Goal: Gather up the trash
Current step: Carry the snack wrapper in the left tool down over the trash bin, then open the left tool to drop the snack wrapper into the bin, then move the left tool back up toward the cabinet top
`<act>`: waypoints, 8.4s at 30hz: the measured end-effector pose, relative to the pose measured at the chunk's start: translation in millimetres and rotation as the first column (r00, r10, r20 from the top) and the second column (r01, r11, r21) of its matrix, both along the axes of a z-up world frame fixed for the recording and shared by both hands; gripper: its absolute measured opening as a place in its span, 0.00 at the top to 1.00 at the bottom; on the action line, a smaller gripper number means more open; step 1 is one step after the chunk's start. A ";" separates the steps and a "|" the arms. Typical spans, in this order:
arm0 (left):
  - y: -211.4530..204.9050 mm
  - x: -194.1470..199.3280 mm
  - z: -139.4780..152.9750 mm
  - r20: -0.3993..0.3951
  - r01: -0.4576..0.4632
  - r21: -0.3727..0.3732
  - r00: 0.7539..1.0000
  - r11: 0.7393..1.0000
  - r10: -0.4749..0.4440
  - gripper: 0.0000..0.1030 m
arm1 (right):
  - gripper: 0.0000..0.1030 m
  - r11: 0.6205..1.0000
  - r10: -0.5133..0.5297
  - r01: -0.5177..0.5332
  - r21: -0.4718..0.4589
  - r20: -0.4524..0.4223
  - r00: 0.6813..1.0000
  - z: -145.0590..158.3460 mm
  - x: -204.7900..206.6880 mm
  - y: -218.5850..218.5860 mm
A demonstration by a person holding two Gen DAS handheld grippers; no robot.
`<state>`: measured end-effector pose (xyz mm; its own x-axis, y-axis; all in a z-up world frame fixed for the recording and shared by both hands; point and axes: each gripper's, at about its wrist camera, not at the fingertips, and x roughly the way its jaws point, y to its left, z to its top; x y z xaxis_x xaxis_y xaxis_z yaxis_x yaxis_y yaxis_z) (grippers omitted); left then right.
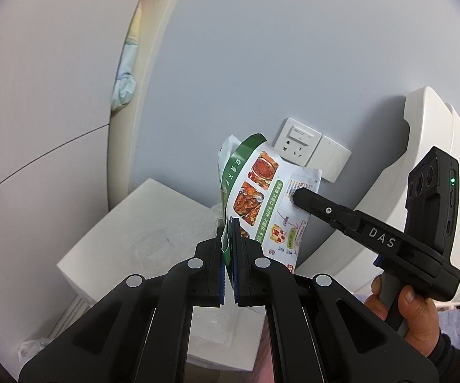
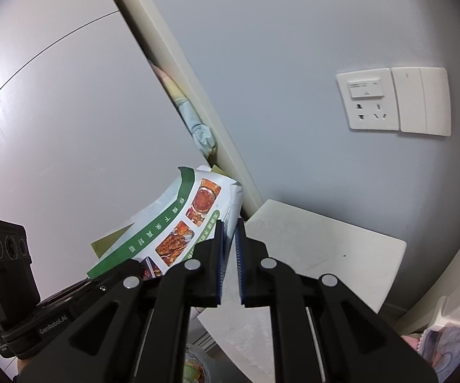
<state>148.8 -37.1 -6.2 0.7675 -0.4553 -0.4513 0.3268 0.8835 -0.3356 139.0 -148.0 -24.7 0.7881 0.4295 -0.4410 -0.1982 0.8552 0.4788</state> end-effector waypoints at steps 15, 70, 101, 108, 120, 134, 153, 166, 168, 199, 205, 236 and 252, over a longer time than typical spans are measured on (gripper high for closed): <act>75.9 -48.9 -1.0 0.018 -0.128 -0.007 0.992 0.992 0.128 0.98 | 0.91 0.991 0.132 -0.132 0.007 0.017 0.991 6.2 -14.1 76.0; 249.9 -156.2 -180.1 -0.245 -0.513 0.013 0.830 0.858 0.500 0.98 | 0.91 0.811 0.536 -0.576 -0.108 -0.260 0.803 -143.6 -41.7 316.0; 270.1 -145.8 -348.3 -0.529 -0.499 -0.006 0.737 0.867 0.421 0.98 | 0.91 0.748 0.459 -0.641 -0.172 -0.563 0.687 -302.6 -45.3 358.6; 277.9 -135.5 -380.8 -0.583 -0.500 -0.018 0.709 0.866 0.397 0.98 | 0.91 0.738 0.431 -0.653 -0.171 -0.625 0.650 -349.5 -35.1 368.2; 288.3 -116.1 -426.0 -0.649 -0.486 0.002 0.664 0.874 0.371 0.98 | 0.91 0.724 0.403 -0.670 -0.163 -0.689 0.603 -394.8 -31.8 380.5; 280.4 -103.6 -455.1 -0.685 -0.442 0.034 0.643 0.896 0.343 0.98 | 0.91 0.725 0.376 -0.669 -0.165 -0.719 0.585 -424.8 -26.8 381.5; 280.4 -103.0 -459.3 -0.692 -0.446 0.046 0.632 0.894 0.350 0.97 | 0.91 0.703 0.393 -0.691 -0.168 -0.717 0.575 -428.5 -32.1 383.7; 285.7 -113.1 -444.3 -0.653 -0.464 0.076 0.646 0.883 0.396 0.57 | 0.66 0.712 0.386 -0.679 -0.177 -0.710 0.589 -414.9 -36.1 377.3; 288.6 -115.8 -441.8 -0.649 -0.474 0.069 0.647 0.878 0.401 0.45 | 0.63 0.716 0.388 -0.675 -0.175 -0.704 0.594 -410.2 -36.4 375.9; 275.2 -132.2 -378.7 -0.529 -0.470 0.081 0.727 0.879 0.437 0.09 | 0.15 0.771 0.446 -0.616 -0.164 -0.552 0.705 -320.2 -53.0 323.5; 266.6 -141.8 -353.7 -0.481 -0.436 0.123 0.759 0.891 0.438 0.09 | 0.15 0.799 0.429 -0.571 -0.188 -0.487 0.761 -290.5 -56.1 307.4; 124.2 -100.8 -176.6 -0.150 -0.203 0.174 0.962 0.964 0.230 0.09 | 0.15 0.907 0.221 -0.292 -0.304 -0.248 0.943 -149.4 -60.2 137.2; 50.5 -64.1 -145.0 -0.101 -0.074 0.186 0.990 0.980 0.094 0.09 | 0.15 0.949 0.084 -0.145 -0.280 -0.217 0.973 -124.7 -57.1 32.9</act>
